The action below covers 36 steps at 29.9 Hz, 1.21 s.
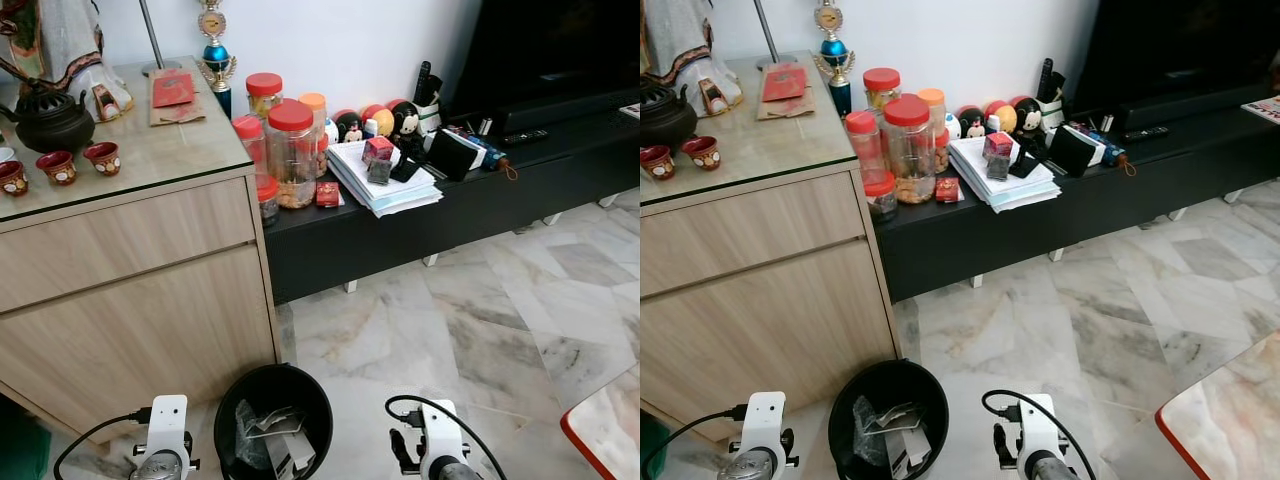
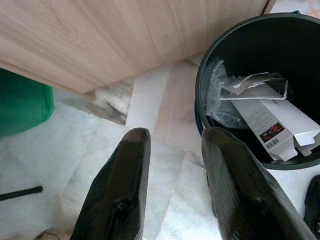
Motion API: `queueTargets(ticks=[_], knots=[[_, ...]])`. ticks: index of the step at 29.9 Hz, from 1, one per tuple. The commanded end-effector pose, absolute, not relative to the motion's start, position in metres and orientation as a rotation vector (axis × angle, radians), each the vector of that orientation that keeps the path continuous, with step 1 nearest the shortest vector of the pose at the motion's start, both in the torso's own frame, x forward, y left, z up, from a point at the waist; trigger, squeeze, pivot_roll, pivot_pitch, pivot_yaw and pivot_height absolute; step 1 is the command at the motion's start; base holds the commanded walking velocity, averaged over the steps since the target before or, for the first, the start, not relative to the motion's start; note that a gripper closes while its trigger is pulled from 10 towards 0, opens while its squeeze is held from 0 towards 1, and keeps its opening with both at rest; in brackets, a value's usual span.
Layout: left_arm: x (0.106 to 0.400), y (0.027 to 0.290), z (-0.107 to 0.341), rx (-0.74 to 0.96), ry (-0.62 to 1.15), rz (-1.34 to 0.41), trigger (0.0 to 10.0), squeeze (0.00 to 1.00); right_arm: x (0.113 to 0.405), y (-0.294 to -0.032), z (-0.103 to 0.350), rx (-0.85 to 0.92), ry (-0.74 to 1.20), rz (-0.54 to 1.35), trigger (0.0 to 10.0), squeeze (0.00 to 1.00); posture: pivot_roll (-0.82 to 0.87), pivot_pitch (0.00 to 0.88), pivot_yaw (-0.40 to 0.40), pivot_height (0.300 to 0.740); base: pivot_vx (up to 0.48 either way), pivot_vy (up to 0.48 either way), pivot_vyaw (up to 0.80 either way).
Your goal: Picking trash to rubbish bin
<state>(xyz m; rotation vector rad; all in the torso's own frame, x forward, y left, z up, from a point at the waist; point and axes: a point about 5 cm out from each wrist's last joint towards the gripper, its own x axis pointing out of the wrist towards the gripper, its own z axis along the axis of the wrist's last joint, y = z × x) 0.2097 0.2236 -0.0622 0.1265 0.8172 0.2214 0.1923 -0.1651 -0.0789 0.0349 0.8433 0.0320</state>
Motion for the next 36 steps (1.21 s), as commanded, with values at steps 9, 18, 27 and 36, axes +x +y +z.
queueTargets(ticks=[9, 18, 27, 36], knots=[[0.209, 0.221, -0.063, 0.137, 0.814, 0.199, 10.0, 0.0, 0.1903, -0.169, -0.0794, 0.049, 0.837, -0.008, 10.0, 0.0, -0.04, 0.0, 0.01, 0.74, -0.253, 0.0, 0.0], [0.2101, 0.2209, -0.0623, 0.14, 0.809, 0.193, 10.0, 0.0, 0.1906, -0.1696, -0.0792, 0.048, 0.833, -0.012, 10.0, 0.0, -0.05, 0.0, 0.012, 0.74, -0.249, 0.0, 0.0], [0.2114, 0.2207, -0.0616, 0.141, 0.805, 0.189, 10.0, 0.0, 0.1911, -0.1681, -0.0789, 0.043, 0.828, -0.006, 10.0, 0.0, -0.05, 0.0, 0.014, 0.74, -0.133, 0.0, 0.0], [0.2128, 0.2189, -0.0612, 0.141, 0.803, 0.185, 10.0, 0.0, 0.1944, -0.1686, -0.077, 0.046, 0.815, -0.009, 10.0, 0.0, -0.05, 0.0, 0.009, 0.74, -0.248, 0.0, 0.0]])
